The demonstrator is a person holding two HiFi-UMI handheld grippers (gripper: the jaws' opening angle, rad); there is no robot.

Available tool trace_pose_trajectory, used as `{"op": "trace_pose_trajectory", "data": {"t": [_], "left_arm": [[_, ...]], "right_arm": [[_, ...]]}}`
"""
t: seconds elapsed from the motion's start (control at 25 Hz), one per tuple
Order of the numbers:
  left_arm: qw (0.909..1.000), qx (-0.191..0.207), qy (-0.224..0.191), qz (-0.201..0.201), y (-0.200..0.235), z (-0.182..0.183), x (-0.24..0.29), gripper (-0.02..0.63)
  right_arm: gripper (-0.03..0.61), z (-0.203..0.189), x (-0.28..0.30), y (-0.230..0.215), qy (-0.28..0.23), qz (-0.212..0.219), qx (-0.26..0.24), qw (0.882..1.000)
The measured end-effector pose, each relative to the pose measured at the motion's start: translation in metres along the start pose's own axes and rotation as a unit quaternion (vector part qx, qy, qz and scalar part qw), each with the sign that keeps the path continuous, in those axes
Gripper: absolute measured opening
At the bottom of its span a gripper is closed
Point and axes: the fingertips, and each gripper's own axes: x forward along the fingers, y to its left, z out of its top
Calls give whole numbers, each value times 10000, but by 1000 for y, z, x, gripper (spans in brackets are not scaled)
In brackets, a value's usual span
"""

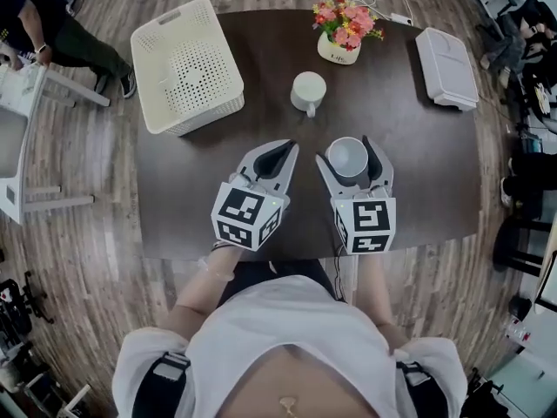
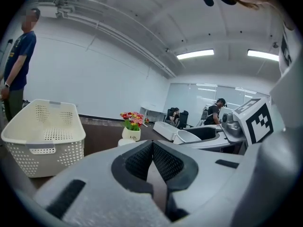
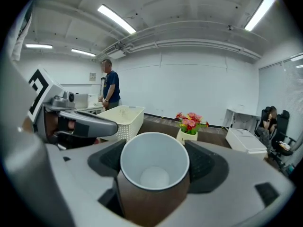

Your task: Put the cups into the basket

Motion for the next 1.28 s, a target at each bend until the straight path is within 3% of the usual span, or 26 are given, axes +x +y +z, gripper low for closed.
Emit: {"op": "trace_pose_trajectory", "data": {"t": [0.36, 0.76, 1.04, 1.28], "left_arm": [[9958, -182, -286, 851, 67, 12, -56, 11], [9836, -515, -436, 1674, 133, 0, -125, 11], [9765, -747, -585, 1936, 169, 1, -156, 11], [9738, -688, -880, 1982, 210, 31, -162, 11]], "right_arm": [[393, 42, 41, 76, -204, 946, -535, 9939], [393, 67, 80, 168, -263, 1792, -1008, 9783], [393, 79, 101, 209, -189, 2036, -1209, 9714], [393, 114, 131, 226, -402, 1947, -1406, 9699]]}}
